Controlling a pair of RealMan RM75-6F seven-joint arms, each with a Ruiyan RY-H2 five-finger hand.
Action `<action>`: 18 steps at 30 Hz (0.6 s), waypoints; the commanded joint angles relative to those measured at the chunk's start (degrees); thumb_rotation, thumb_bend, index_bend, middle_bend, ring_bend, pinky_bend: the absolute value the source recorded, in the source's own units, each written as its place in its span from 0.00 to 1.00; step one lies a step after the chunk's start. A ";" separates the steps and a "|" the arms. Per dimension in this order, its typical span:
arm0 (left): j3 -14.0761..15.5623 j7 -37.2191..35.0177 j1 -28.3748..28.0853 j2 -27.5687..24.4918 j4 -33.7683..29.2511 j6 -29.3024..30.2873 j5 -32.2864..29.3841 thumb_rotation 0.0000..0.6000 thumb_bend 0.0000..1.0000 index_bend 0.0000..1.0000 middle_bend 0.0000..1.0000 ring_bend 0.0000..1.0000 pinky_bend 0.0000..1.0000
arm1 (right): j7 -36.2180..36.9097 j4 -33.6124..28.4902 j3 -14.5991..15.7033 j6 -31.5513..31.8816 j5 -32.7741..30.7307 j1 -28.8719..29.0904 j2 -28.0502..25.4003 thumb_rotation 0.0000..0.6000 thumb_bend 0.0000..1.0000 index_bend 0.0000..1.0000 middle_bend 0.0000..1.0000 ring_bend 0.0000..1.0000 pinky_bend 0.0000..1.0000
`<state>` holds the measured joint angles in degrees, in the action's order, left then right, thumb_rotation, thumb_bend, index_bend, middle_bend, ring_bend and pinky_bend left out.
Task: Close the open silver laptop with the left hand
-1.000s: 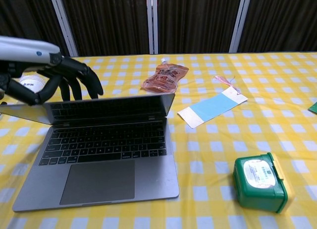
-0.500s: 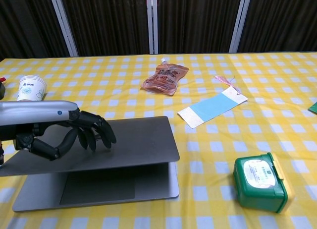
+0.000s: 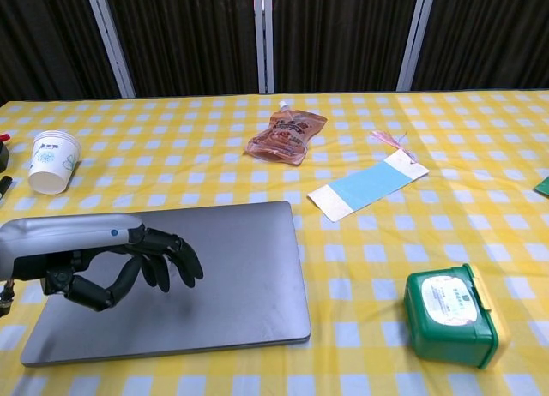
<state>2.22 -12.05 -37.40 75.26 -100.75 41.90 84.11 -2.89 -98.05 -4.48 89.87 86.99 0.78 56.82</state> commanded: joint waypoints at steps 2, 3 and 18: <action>-1.25 -2.65 2.09 -2.38 -1.39 7.73 3.66 1.00 1.00 0.23 0.22 0.28 0.25 | -0.06 -0.02 0.05 0.32 0.33 -0.11 -0.01 1.00 0.00 0.07 0.00 0.00 0.00; -1.62 -2.69 2.94 -3.01 -1.48 10.46 4.73 1.00 1.00 0.22 0.22 0.27 0.24 | 0.01 -0.05 0.08 0.39 0.40 -0.14 -0.02 1.00 0.00 0.07 0.00 0.00 0.00; -1.70 22.18 21.75 -12.60 -7.35 40.72 -0.34 1.00 0.00 0.00 0.00 0.00 0.00 | -0.53 1.35 0.24 0.14 0.48 -0.07 0.82 1.00 0.00 0.02 0.00 0.00 0.00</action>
<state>-0.14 7.66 -18.34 64.17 -106.91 79.73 84.75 -3.41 -96.71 -4.23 90.02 87.48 0.70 57.63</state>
